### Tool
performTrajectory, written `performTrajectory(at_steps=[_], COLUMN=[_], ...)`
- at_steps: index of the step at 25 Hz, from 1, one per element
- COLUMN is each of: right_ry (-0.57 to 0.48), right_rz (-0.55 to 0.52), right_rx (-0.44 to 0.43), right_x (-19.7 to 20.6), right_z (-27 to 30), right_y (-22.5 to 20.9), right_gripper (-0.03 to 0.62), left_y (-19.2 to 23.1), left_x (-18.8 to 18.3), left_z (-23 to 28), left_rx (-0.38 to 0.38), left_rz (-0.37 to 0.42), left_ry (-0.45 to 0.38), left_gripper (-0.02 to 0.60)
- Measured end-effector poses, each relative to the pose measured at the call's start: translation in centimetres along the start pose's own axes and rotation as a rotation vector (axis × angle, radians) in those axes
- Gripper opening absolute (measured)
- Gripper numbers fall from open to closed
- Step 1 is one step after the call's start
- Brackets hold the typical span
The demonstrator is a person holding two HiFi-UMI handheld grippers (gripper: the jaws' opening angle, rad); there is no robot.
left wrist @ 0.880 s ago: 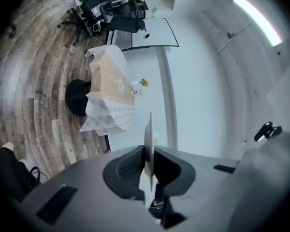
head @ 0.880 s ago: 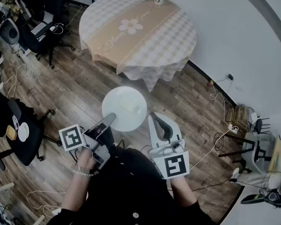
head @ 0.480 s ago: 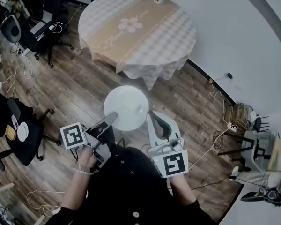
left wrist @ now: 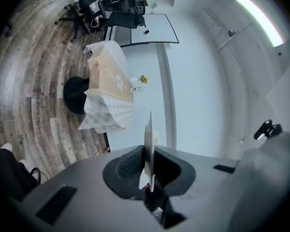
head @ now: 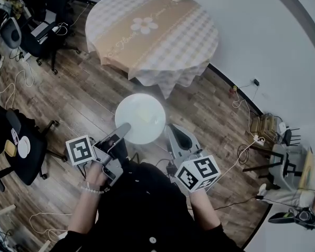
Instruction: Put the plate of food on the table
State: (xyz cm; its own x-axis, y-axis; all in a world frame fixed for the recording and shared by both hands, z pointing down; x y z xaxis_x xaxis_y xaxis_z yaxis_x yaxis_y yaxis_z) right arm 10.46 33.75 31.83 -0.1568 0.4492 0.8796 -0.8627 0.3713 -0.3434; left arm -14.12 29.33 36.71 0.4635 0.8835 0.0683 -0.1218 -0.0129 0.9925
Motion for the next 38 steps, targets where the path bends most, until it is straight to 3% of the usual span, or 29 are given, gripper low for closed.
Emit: performTrajectory(at_steps=[3,5,8,13,20,38], right_ry=[0.011,0.013,0.031,0.044,0.027,-0.034], right_rz=[0.257,0.374,0.443,0.547,0.568,0.583], right_rx=[-0.122,-0.191,-0.229,-0.27,-0.279,-0.269], right_x=[0.9,1.3,1.8,2.5,2.9,3.4], right_z=[0.3,0.6,1.1,1.9,2.7,3.7], right_y=[-1.1,-1.3,-1.2,-1.1,-0.4,2.5], right_gripper=[0.002,0.013,0.096,0.115,0.062,0.05], left_y=[0.1,0.2,0.2,0.0,0.1,0.3], left_x=[-0.1,-0.2,-0.3,-0.6,-0.8,-2.5], left_z=[0.1,0.3,0.2,0.2,0.2,-2.2], left_rx=[0.005,0.011,0.015,0.036,0.029,0.042], left_rz=[-0.003,-0.002,-0.007,-0.011,-0.009,0.007], left_ry=[-0.007,-0.01,-0.015,-0.026,-0.018,0.005], left_gripper=[0.025,0.025,0.025,0.025,0.025,0.023])
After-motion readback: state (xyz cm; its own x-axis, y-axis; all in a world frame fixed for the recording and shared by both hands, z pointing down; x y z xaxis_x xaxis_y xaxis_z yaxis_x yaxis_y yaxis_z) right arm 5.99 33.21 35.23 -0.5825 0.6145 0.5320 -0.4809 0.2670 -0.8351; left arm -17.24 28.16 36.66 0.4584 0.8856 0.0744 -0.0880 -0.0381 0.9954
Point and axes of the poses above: the fingertips, and each gripper's own axes: z forward along the fingers, y to its left, x out of its underside, the point moved 10 cm from there along -z, backward along the fingers, and after that the axes turned 6 degrees about y, right-handed, at the moved point
